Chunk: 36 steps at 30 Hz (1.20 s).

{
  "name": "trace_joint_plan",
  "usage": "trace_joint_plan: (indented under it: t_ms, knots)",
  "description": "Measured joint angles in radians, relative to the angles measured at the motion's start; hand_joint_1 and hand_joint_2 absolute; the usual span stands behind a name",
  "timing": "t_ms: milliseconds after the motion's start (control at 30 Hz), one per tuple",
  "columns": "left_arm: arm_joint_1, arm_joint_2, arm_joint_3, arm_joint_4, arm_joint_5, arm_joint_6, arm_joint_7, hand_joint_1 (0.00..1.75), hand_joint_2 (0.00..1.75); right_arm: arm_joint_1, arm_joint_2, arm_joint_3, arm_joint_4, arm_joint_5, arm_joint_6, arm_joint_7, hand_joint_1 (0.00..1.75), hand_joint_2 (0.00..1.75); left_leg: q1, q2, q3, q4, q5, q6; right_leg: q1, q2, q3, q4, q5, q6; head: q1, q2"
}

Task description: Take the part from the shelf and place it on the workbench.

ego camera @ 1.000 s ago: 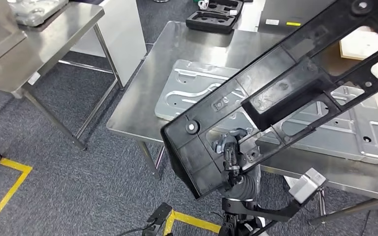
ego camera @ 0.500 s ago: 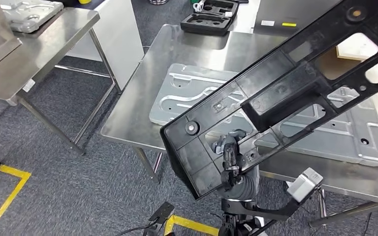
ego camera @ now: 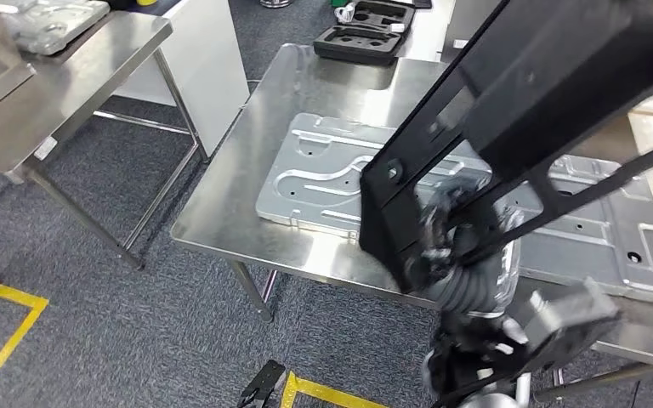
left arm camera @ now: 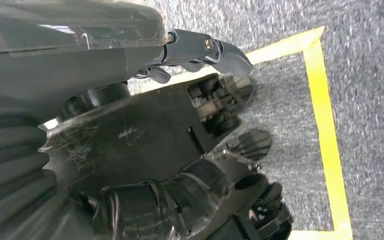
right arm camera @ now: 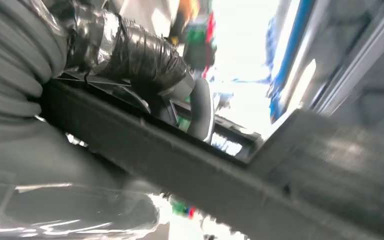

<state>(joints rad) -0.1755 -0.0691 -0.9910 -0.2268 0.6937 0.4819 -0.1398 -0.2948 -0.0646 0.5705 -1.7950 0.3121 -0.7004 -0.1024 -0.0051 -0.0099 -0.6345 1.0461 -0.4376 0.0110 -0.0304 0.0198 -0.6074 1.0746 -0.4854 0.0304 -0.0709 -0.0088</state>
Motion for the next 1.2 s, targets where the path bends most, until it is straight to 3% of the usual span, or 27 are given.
trace_joint_plan:
  t_ms: [100,167,233,267,300,333,400,433,500,600,667,733,767,800,867,900,967,1033,1100,1167,1200]
  knots:
    - [0.019,0.003,0.010,0.001,0.019,0.003,-0.019,0.00,1.75,-0.066,-0.064,-0.030,-0.032,0.105,0.000,0.136,1.75,1.75,0.003,0.002,-0.009,0.016,-0.012,-0.008,-0.001,0.001,-0.001,0.000,0.006,-0.016,-0.004,0.000]
    - [0.026,0.004,0.017,0.001,0.026,0.004,-0.028,0.00,1.75,-0.111,-0.109,-0.040,-0.053,0.163,0.000,0.194,1.75,1.75,0.006,0.004,-0.047,0.099,-0.061,-0.014,-0.001,-0.001,0.000,-0.002,0.007,-0.022,-0.007,0.000]
    - [0.033,0.004,0.025,0.001,0.028,0.005,-0.032,0.00,1.75,-0.143,-0.154,-0.048,-0.076,0.203,0.000,0.232,1.75,1.75,0.006,0.004,-0.107,0.232,-0.118,-0.015,0.001,-0.005,0.000,-0.002,0.007,-0.025,-0.009,0.000]
    - [0.036,0.004,0.027,0.001,0.028,0.006,-0.032,0.00,1.75,-0.152,-0.175,-0.050,-0.086,0.216,0.000,0.248,1.75,1.75,0.006,0.004,-0.127,0.274,-0.128,-0.012,0.003,-0.006,0.000,-0.002,0.006,-0.026,-0.009,0.000]
    - [0.038,0.004,0.028,0.001,0.028,0.008,-0.031,0.00,1.75,-0.159,-0.194,-0.052,-0.097,0.227,0.002,0.268,1.75,1.75,0.005,0.004,-0.129,0.279,-0.118,-0.008,0.005,-0.006,0.001,-0.002,0.006,-0.027,-0.009,0.000]
    - [0.040,0.005,0.028,0.001,0.027,0.012,-0.027,0.00,1.75,-0.164,-0.214,-0.055,-0.107,0.237,0.008,0.294,1.75,1.75,0.004,0.004,-0.112,0.245,-0.091,-0.002,0.007,-0.005,0.003,-0.002,0.005,-0.028,-0.009,0.000]
    - [0.041,0.006,0.029,0.001,0.025,0.021,-0.009,0.00,1.75,-0.178,-0.264,-0.071,-0.123,0.243,0.043,0.368,1.75,1.75,-0.002,0.003,-0.046,0.114,-0.030,0.012,0.007,-0.004,0.006,-0.003,0.003,-0.028,-0.008,0.000]
    - [0.042,0.006,0.029,0.002,0.024,0.025,0.002,0.00,1.75,-0.184,-0.296,-0.084,-0.126,0.230,0.071,0.414,1.75,1.75,-0.006,0.003,-0.017,0.056,-0.015,0.017,0.007,-0.003,0.006,-0.004,0.003,-0.026,-0.008,0.000]
    - [0.048,0.007,0.030,0.002,0.028,0.027,0.021,0.00,1.75,-0.188,-0.375,-0.124,-0.119,0.149,0.130,0.494,1.75,1.75,-0.015,0.002,0.011,0.002,-0.013,0.022,0.005,-0.003,0.007,-0.013,0.006,-0.017,-0.008,0.000]
    - [0.062,0.009,0.032,0.004,0.046,0.022,0.030,0.00,1.75,-0.178,-0.483,-0.196,-0.087,0.001,0.166,0.530,1.75,1.75,-0.013,0.000,0.023,-0.028,-0.001,0.031,0.003,-0.005,0.010,-0.022,0.005,0.001,-0.008,0.000]
    - [0.066,0.008,0.032,0.005,0.051,0.021,0.032,0.00,1.75,-0.171,-0.538,-0.233,-0.070,-0.036,0.168,0.524,1.75,1.75,-0.008,0.001,0.031,-0.048,0.010,0.039,0.005,-0.007,-0.019,0.036,-0.032,0.006,-0.006,0.000]
    - [0.067,0.007,0.033,0.005,0.054,0.019,0.035,0.00,1.75,-0.167,-0.581,-0.260,-0.057,-0.041,0.168,0.523,1.75,1.75,-0.010,0.001,0.032,-0.050,0.011,0.045,0.008,-0.008,-0.078,0.155,-0.085,0.009,-0.004,0.000]
    - [0.068,0.007,0.034,0.005,0.056,0.018,0.037,0.00,1.75,-0.165,-0.594,-0.270,-0.053,-0.039,0.168,0.526,1.75,1.75,-0.011,0.001,0.032,-0.050,0.011,0.047,0.008,-0.008,-0.105,0.205,-0.100,0.011,-0.004,0.000]
    - [0.068,0.007,0.037,0.005,0.058,0.016,0.039,0.00,1.75,-0.161,-0.606,-0.280,-0.048,-0.036,0.168,0.533,1.75,1.75,-0.011,0.001,0.032,-0.048,0.009,0.047,0.008,-0.008,-0.120,0.229,-0.098,0.013,-0.004,0.000]
    - [0.068,0.006,0.042,0.005,0.061,0.012,0.042,0.00,1.75,-0.153,-0.623,-0.293,-0.041,-0.030,0.169,0.552,1.75,1.75,-0.010,0.002,0.032,-0.041,0.004,0.047,0.005,-0.010,-0.104,0.177,-0.050,0.016,-0.004,0.000]
    - [0.068,0.005,0.045,0.005,0.062,0.010,0.042,0.00,1.75,-0.149,-0.636,-0.302,-0.037,-0.026,0.171,0.566,1.75,1.75,-0.009,0.001,0.031,-0.034,-0.001,0.044,0.002,-0.012,-0.075,0.112,-0.013,0.018,-0.004,0.000]
    - [0.070,0.004,0.047,0.006,0.067,0.008,0.041,0.00,1.75,-0.141,-0.667,-0.325,-0.033,-0.010,0.190,0.593,1.75,1.75,-0.012,-0.001,0.026,-0.017,-0.012,0.036,0.002,-0.012,-0.026,0.008,0.025,0.016,-0.004,0.000]
    - [0.072,0.003,0.051,0.006,0.074,0.008,0.041,0.00,1.75,-0.120,-0.713,-0.364,-0.026,0.049,0.251,0.612,1.75,1.75,-0.015,-0.004,0.021,-0.008,-0.018,0.027,0.006,-0.010,-0.013,-0.017,0.025,0.006,-0.004,0.000]
    - [0.074,0.002,0.058,0.007,0.084,0.009,0.040,0.00,1.75,-0.089,-0.765,-0.402,-0.019,0.165,0.373,0.616,1.75,1.75,-0.014,-0.005,0.019,-0.005,-0.021,0.022,0.005,-0.010,-0.013,-0.019,0.028,-0.006,-0.005,0.000]
    - [0.075,0.000,0.064,0.007,0.095,0.009,0.037,0.00,1.75,-0.043,-0.807,-0.448,-0.016,0.295,0.527,0.616,1.75,1.75,-0.012,-0.001,0.005,0.035,-0.051,0.013,0.002,-0.010,-0.009,-0.022,0.030,-0.014,-0.008,0.000]
    - [0.075,-0.002,0.068,0.007,0.100,0.009,0.036,0.00,1.75,-0.012,-0.822,-0.483,-0.016,0.348,0.595,0.616,1.75,1.75,-0.010,0.001,-0.014,0.079,-0.079,0.008,0.003,-0.011,-0.007,-0.023,0.030,-0.017,-0.011,0.000]
